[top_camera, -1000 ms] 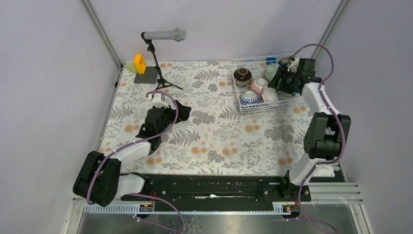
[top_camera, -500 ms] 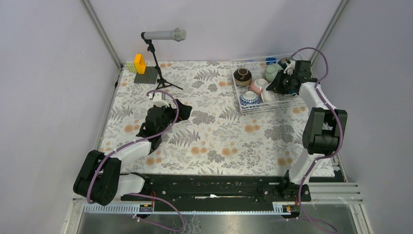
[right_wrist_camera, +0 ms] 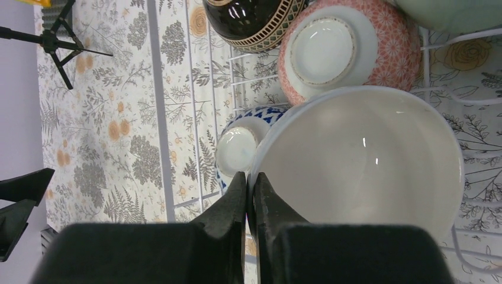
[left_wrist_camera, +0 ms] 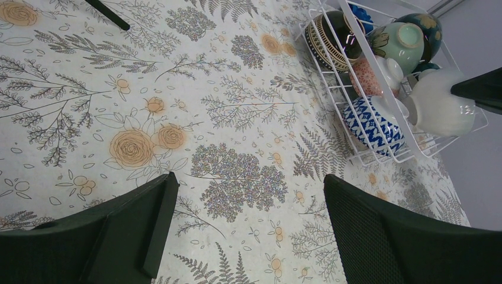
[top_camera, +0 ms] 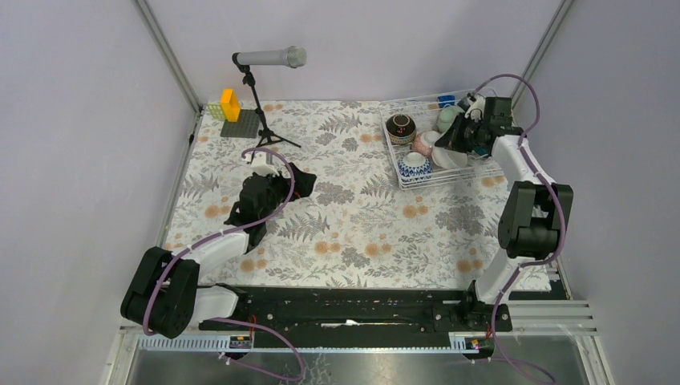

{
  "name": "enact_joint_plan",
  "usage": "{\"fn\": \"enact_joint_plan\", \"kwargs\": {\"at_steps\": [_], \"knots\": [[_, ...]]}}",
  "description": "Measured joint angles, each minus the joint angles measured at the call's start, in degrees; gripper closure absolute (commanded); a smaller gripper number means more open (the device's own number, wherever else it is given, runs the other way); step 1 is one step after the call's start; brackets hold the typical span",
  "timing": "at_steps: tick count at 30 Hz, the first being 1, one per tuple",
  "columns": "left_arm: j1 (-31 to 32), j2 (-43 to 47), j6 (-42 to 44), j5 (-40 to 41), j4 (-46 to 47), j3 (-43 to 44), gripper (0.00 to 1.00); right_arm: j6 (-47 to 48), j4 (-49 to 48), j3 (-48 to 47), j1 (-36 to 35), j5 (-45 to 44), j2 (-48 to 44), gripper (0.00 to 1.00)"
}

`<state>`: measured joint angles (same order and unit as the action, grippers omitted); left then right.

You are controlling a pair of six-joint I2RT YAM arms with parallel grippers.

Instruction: Unload the bowls from the dish rack

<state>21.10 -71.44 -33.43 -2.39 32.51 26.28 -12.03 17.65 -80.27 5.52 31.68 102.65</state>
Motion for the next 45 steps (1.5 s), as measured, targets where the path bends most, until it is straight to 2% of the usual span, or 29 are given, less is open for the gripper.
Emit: {"fn": "enact_joint_plan", "kwargs": {"at_steps": [5, 9, 18, 25, 30, 37, 45], "knots": [[0.00, 0.00, 0.02, 0.04, -0.04, 0.02, 0.01, 0.26, 1.38, -0.50, -1.14, -1.88, -3.72, 1.00], [0.00, 0.09, 0.02, 0.31, -0.09, 0.02, 0.01, 0.90, 2.82, -1.55, -5.01, -4.96, -7.69, 1.00], [0.00, 2.29, 0.00, 4.15, -2.71, 0.02, 0.01, 5.01, 3.37, -3.23, -24.57, -11.30, -13.18, 1.00], [0.02, 6.58, -1.16, 12.98, -7.56, 0.00, 0.01, 12.50, 1.14, -1.77, -36.63, -13.44, -13.64, 1.00], [0.02, 11.52, -3.26, 20.87, -9.75, -0.85, 0.01, 15.91, 0.50, -1.62, -43.34, -14.80, -10.19, 1.00], [0.02, 13.60, -5.66, 28.52, -11.10, -1.68, 0.01, 17.77, 0.42, -1.64, -46.95, -21.05, -0.37, 1.00], [0.02, 13.31, -6.45, 30.93, -12.96, -1.68, 0.01, 19.30, 0.02, -3.52, -52.19, -30.38, 8.33, 0.97]]}}
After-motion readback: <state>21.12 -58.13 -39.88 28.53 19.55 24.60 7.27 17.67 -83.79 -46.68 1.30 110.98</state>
